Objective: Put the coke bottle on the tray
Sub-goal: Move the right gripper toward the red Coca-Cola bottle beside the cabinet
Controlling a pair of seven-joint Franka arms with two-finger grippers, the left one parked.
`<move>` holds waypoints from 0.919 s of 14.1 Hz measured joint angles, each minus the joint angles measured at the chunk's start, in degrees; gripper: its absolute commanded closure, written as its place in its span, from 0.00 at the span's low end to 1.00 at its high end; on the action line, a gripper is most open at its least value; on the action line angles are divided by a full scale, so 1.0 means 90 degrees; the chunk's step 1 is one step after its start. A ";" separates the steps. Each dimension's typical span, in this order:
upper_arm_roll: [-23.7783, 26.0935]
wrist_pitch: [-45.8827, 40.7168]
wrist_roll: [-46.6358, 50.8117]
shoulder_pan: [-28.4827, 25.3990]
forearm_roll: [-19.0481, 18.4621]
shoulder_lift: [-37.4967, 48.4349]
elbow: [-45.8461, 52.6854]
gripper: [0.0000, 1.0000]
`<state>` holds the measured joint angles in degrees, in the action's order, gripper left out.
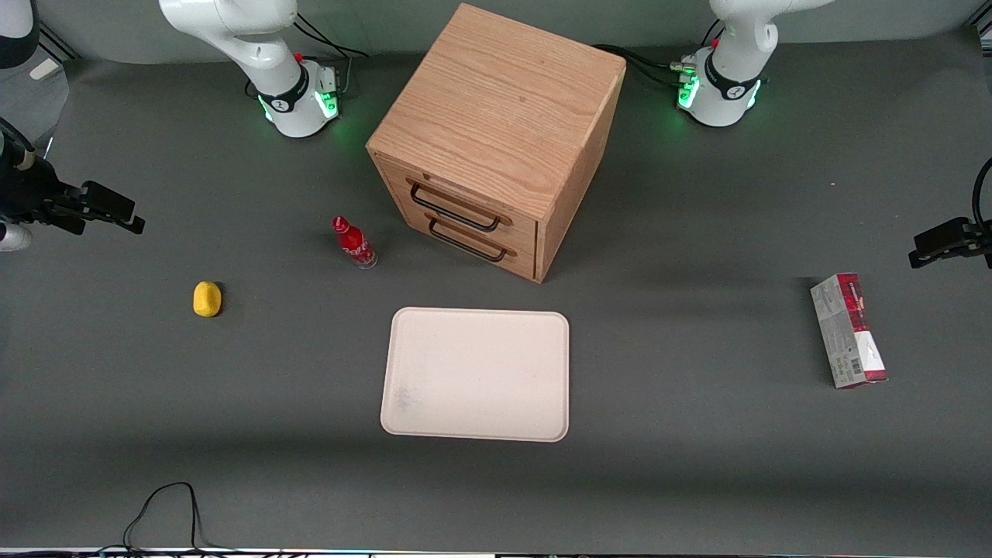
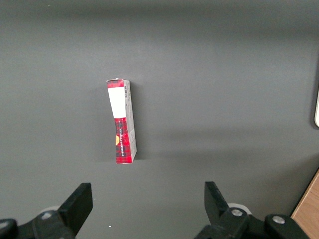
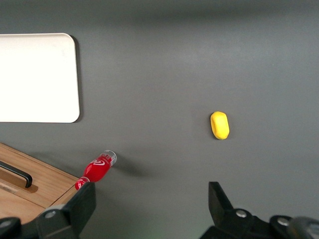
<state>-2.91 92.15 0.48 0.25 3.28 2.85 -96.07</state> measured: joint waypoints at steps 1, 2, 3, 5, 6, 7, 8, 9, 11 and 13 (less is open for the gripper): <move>0.0000 -0.0002 0.0000 0.0000 0.0000 -0.0007 0.0004 0.00; 0.0000 -0.0008 0.0000 -0.0002 0.0000 -0.0014 0.0004 0.00; 0.0002 -0.0016 0.0000 -0.0010 0.0000 -0.0024 0.0003 0.00; 0.0035 -0.0078 0.0000 -0.0082 0.0004 -0.0047 -0.0025 0.00; 0.0072 -0.0114 0.0028 -0.0141 0.0018 -0.0049 -0.0078 0.00; 0.0155 -0.0127 0.0128 -0.0189 0.0069 -0.0047 -0.0155 0.00; 0.0301 -0.0123 0.0261 -0.0236 0.0120 -0.0042 -0.0262 0.00; 0.0526 -0.0086 0.0411 -0.0279 0.0135 -0.0038 -0.0394 0.00; 0.1078 0.0287 0.0835 -0.0350 0.0140 0.0011 -0.0839 0.01; 0.1553 0.0978 0.1159 -0.0420 0.0140 0.0191 -0.1626 0.01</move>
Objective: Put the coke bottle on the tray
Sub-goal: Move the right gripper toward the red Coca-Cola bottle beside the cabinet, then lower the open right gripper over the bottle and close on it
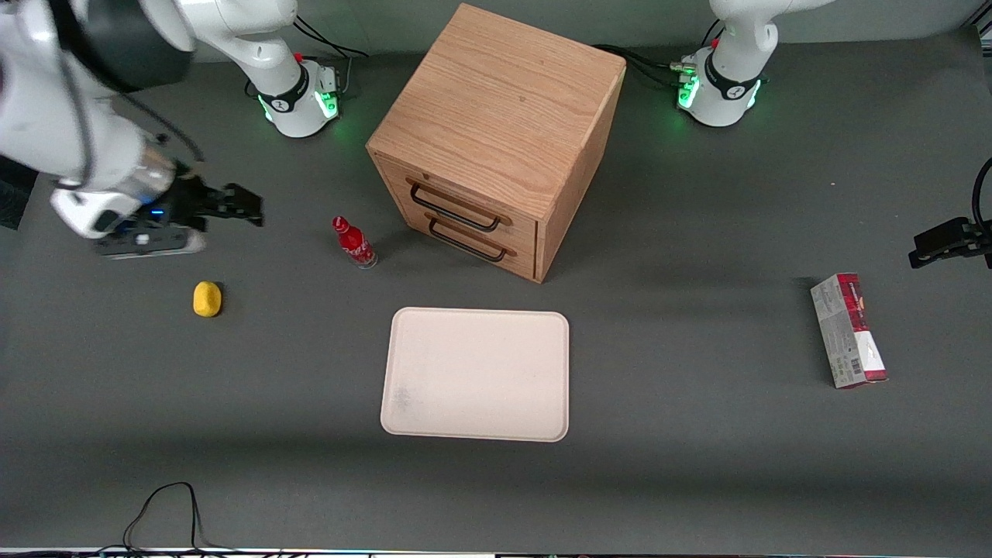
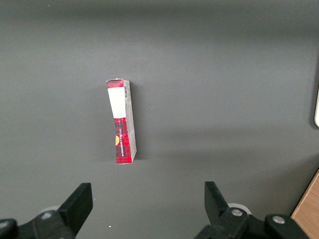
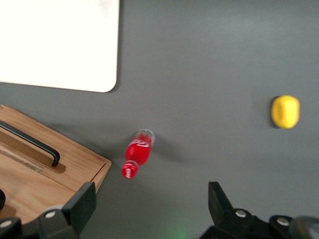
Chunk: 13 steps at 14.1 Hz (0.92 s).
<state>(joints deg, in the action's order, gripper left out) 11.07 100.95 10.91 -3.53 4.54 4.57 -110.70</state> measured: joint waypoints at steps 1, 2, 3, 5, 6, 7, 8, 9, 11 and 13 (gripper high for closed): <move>0.0116 0.0373 0.0067 -0.0060 0.0000 0.0129 -0.0460 0.01; 0.0162 0.0755 0.0096 -0.0128 0.0000 0.0266 -0.0928 0.01; 0.0166 0.1114 0.0112 -0.0186 0.0000 0.0392 -0.1365 0.01; 0.0223 0.1701 0.0184 -0.0227 0.0000 0.0543 -0.2025 0.01; 0.0284 0.2041 0.0305 -0.0230 0.0000 0.0575 -0.2302 0.00; 0.0374 0.2382 0.0426 -0.0232 0.0000 0.0583 -0.2554 0.01; 0.0490 0.2697 0.0548 -0.0235 0.0000 0.0583 -0.2790 0.01; 0.0584 0.2931 0.0641 -0.0239 0.0000 0.0583 -0.2982 0.01; 0.0668 0.3290 0.0721 -0.0241 0.0000 0.0583 -0.3306 0.01; 0.0673 0.3609 0.0722 -0.0241 0.0000 0.0582 -0.3538 0.01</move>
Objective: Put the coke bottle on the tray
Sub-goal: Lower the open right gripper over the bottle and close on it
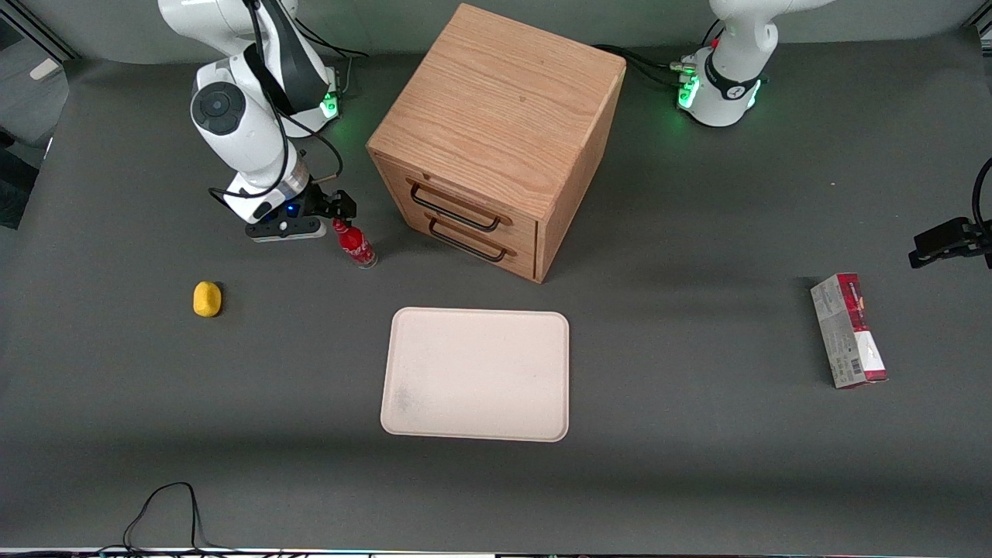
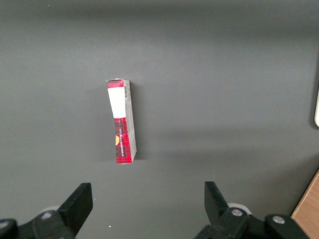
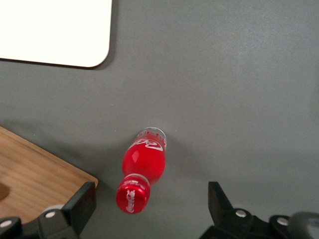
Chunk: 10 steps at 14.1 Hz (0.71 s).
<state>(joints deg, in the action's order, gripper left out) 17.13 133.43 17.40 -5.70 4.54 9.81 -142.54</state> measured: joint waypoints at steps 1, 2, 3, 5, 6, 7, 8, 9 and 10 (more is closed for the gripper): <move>0.0001 0.0160 0.0000 0.0000 0.0000 -0.0003 -0.0102 0.01; 0.0001 0.0300 0.0000 0.0000 0.0000 -0.0016 -0.0183 0.01; 0.0001 0.0400 0.0001 0.0000 0.0000 -0.0038 -0.0238 0.01; 0.0025 0.0481 0.0005 0.0000 0.0116 -0.0099 -0.0262 0.01; 0.0065 0.0553 0.0005 0.0000 0.0194 -0.0139 -0.0262 0.01; 0.0102 0.0587 0.0005 0.0000 0.0234 -0.0180 -0.0263 0.03; 0.0134 0.0620 0.0008 0.0000 0.0244 -0.0220 -0.0264 0.05; 0.0157 0.0666 0.0009 0.0000 0.0246 -0.0262 -0.0264 0.08; 0.0171 0.0692 0.0009 0.0000 0.0246 -0.0304 -0.0264 0.17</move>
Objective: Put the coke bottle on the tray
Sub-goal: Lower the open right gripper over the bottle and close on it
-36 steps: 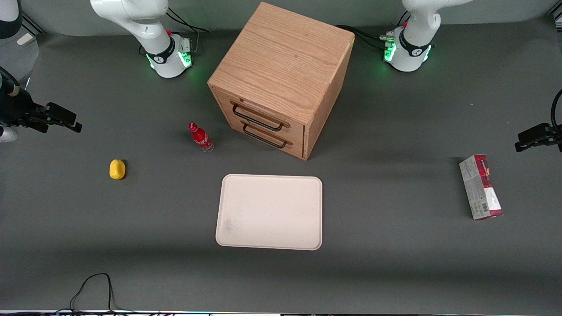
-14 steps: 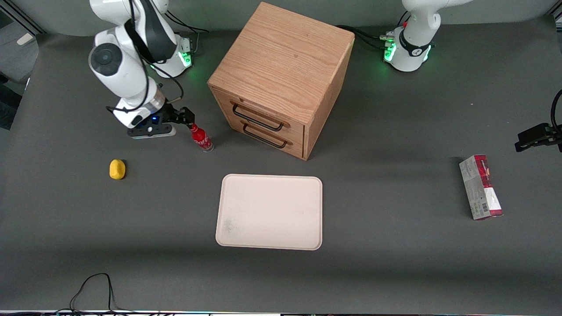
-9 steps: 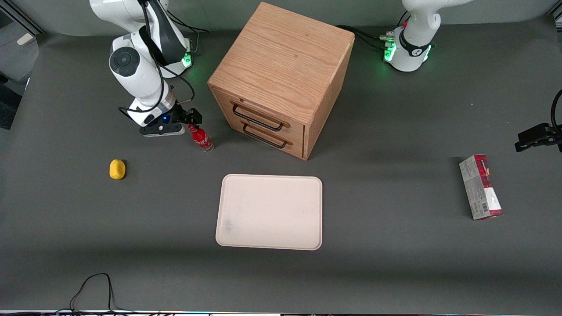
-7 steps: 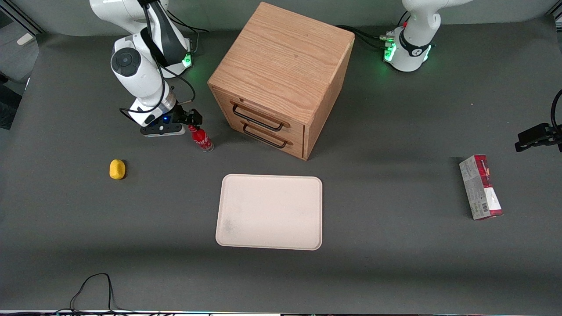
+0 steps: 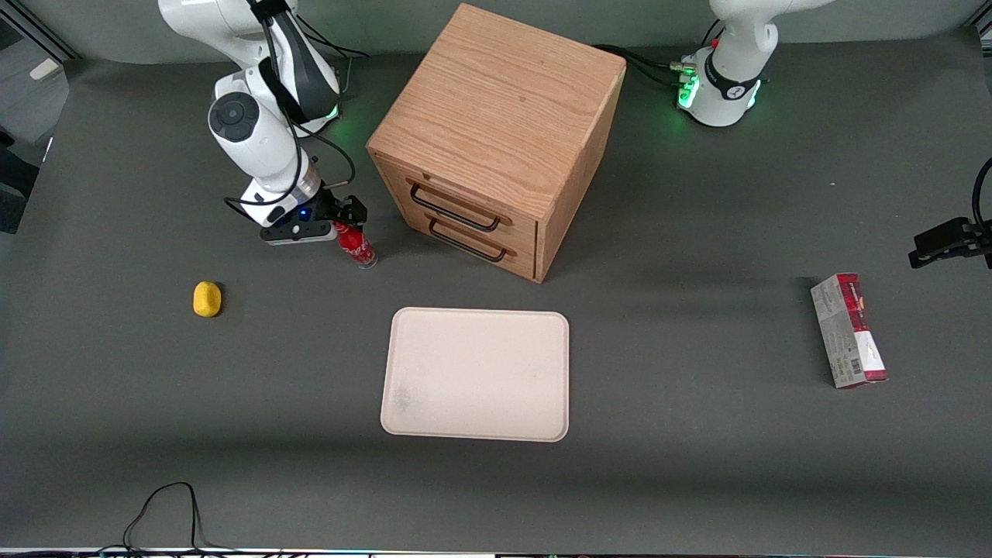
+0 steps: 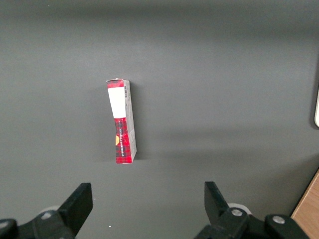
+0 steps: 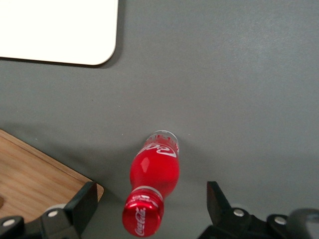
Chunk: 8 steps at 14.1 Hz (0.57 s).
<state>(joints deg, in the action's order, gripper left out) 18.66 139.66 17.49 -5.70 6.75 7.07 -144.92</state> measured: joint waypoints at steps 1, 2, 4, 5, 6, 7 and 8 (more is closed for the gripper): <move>0.0012 0.0020 0.0000 0.0000 0.0000 -0.0039 0.0000 0.38; 0.0026 0.0046 0.0000 0.0000 0.0001 -0.0073 0.0000 0.59; 0.0055 0.0084 0.0001 0.0000 0.0001 -0.0119 0.0000 0.85; 0.0069 0.0084 0.0001 0.0000 0.0001 -0.0139 0.0000 0.89; 0.0075 0.0084 0.0002 0.0000 0.0001 -0.0151 0.0000 0.97; 0.0076 0.0084 0.0002 0.0002 0.0001 -0.0156 0.0001 1.00; 0.0074 0.0080 0.0002 0.0016 0.0000 -0.0143 0.0004 1.00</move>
<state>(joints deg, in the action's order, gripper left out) 19.33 140.38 17.50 -5.56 6.76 5.78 -144.88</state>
